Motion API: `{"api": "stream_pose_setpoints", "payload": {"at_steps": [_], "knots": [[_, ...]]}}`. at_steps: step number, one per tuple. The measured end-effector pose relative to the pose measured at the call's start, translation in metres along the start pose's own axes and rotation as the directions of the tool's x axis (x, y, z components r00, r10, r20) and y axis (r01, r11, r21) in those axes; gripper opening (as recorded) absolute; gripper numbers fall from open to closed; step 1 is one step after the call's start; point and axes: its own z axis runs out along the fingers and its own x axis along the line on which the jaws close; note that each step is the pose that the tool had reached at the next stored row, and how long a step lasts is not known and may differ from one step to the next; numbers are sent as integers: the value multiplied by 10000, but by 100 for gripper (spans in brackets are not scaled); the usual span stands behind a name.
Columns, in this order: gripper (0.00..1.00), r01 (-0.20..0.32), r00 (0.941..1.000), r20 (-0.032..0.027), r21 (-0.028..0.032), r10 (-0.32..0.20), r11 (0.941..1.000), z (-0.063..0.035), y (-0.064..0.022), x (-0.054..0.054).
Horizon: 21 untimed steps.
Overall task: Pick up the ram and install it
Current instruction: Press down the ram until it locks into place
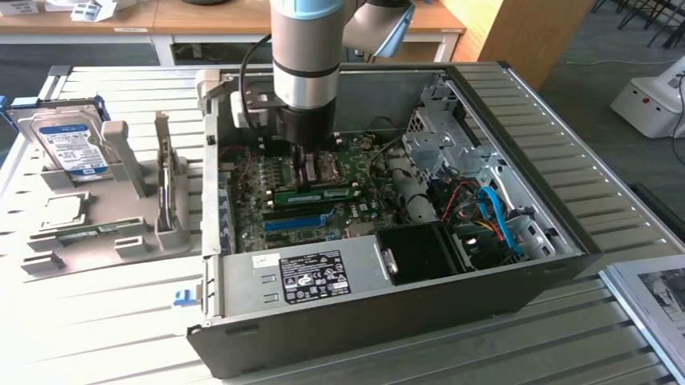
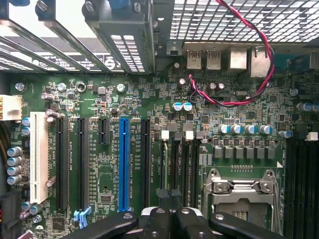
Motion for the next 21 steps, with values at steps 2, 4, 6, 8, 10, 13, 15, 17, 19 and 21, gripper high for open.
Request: {"api": "stream_pose_setpoints", "payload": {"at_steps": [2, 4, 6, 8, 10, 13, 15, 17, 19, 21], "knots": [[10, 0, 10000, 0, 1, 0, 10000, 1, 0, 0], [10, 0, 10000, 2, 2, 0, 10000, 2, 0, -1], [10, -1, 10000, 2, 2, 1, 10000, 3, 0, 0], [10, -2, 10000, 4, 3, 2, 10000, 6, 0, 1], [10, -1, 10000, 4, 3, 1, 10000, 9, 0, 5], [10, -1, 10000, 3, 3, 1, 10000, 13, 0, 11], [10, -1, 10000, 3, 3, 1, 10000, 15, 0, 15], [10, 0, 10000, 3, 3, 0, 10000, 18, 0, 20], [10, -1, 10000, 4, 4, 1, 10000, 19, 0, 20], [10, -1, 10000, 4, 3, 1, 10000, 18, 0, 20]]}}
